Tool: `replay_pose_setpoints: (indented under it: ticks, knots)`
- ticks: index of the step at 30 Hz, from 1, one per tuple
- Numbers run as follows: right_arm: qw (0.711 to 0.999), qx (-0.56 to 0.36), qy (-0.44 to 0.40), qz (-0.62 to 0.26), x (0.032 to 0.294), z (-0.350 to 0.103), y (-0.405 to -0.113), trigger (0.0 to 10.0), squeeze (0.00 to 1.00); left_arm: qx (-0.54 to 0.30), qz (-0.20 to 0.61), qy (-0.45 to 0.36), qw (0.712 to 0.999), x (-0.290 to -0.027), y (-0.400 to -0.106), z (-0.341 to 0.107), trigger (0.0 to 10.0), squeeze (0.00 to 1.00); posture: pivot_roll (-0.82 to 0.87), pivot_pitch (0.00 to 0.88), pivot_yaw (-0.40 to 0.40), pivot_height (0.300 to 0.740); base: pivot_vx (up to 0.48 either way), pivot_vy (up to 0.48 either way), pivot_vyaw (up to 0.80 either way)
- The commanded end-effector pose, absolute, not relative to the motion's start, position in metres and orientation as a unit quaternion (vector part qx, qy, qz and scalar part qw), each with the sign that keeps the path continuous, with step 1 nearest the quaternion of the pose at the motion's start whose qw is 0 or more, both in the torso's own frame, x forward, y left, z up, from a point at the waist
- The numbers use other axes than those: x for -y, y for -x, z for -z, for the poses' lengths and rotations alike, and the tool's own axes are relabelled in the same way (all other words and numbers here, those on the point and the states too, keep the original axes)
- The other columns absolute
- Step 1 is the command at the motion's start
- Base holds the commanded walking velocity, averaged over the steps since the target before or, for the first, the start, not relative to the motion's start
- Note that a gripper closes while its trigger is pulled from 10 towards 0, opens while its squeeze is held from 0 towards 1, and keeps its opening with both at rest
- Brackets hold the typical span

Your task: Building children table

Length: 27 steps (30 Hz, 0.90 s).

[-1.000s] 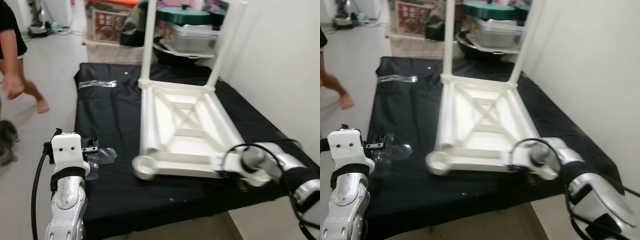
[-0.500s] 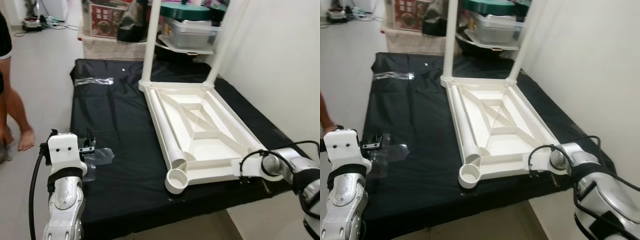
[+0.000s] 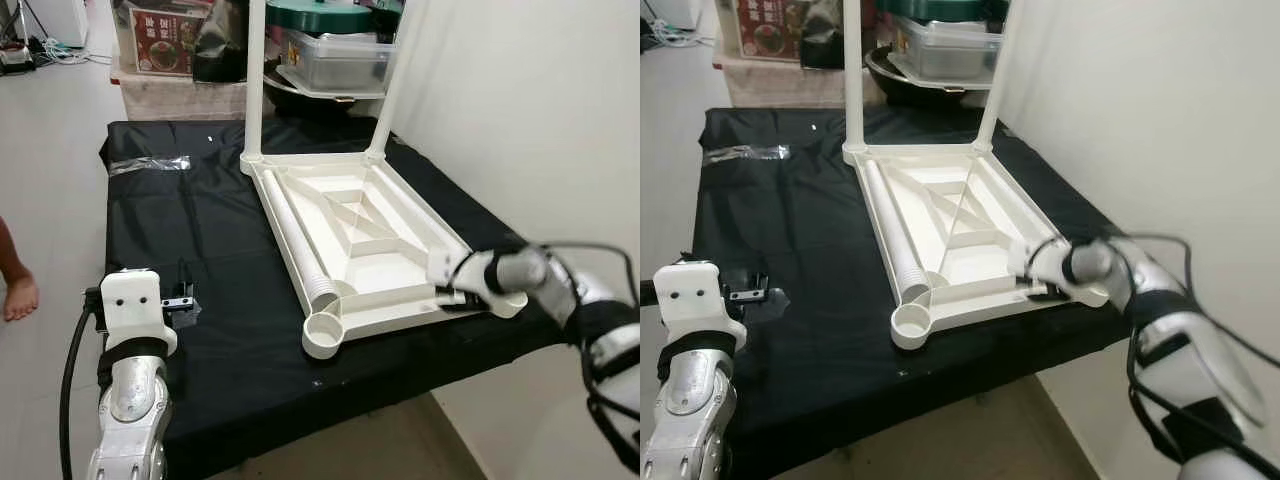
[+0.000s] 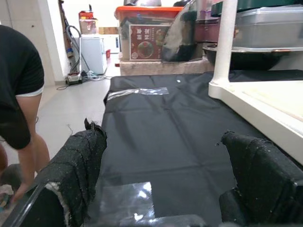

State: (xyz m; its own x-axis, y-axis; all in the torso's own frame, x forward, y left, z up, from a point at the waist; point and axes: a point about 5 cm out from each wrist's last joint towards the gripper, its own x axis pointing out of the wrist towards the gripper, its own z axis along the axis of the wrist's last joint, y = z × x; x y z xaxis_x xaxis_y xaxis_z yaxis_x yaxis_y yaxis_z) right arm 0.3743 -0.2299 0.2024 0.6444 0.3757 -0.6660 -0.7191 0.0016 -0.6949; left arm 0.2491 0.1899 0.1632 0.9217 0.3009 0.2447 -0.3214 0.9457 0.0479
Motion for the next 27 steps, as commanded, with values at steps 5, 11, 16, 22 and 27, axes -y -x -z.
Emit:
replay_pose_setpoints:
  ticks: [5,11,16,22,27]
  knots:
    - [0.784,-0.047,0.474,-0.398,0.201,-0.225,-0.38,10.0,1.0,0.12,-0.155,-0.052,0.979,-0.191,-0.248,-0.164,10.0,0.0,0.1,0.0,-0.146,0.74,0.0,0.0,0.0]
    - [0.88,0.108,0.332,-0.323,0.158,-0.243,-0.39,10.0,0.0,0.121,-0.154,-0.055,0.979,-0.193,-0.248,-0.164,10.0,0.0,0.11,0.0,-0.148,0.74,0.0,0.0,0.0]
    - [0.93,0.146,0.132,-0.31,0.098,-0.222,-0.376,10.0,0.0,0.119,-0.149,-0.063,0.98,-0.195,-0.248,-0.164,10.0,0.0,0.12,0.0,-0.139,0.74,0.0,-0.192,0.0]
    - [0.93,0.127,0.055,-0.34,0.057,-0.201,-0.354,10.0,0.0,0.117,-0.146,-0.065,0.98,-0.195,-0.248,-0.164,10.0,0.0,0.13,0.0,-0.145,0.74,0.0,-0.48,0.0]
    - [0.93,0.111,0.038,-0.349,0.049,-0.194,-0.346,10.0,0.0,0.117,-0.145,-0.064,0.98,-0.194,-0.248,-0.164,10.0,0.0,0.12,0.0,-0.146,0.74,0.0,-0.48,0.0]
